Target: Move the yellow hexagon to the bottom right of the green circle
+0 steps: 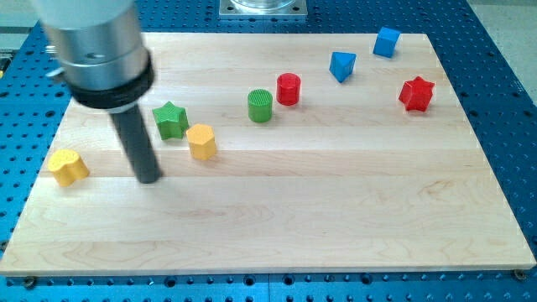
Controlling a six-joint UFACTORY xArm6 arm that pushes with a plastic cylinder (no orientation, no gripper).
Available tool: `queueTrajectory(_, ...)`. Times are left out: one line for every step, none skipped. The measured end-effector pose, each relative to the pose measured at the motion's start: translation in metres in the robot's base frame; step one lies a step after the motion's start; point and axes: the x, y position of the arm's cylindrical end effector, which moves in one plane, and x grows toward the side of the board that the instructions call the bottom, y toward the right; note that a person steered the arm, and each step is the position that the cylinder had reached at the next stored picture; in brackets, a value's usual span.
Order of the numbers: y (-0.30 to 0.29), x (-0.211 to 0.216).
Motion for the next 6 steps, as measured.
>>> queueTrajectory(-0.001, -0.014)
queueTrajectory(0.024, -0.038)
queueTrajectory(0.094, -0.051)
queueTrajectory(0.191, -0.053)
queueTrajectory(0.167, -0.052)
queueTrajectory(0.161, -0.025)
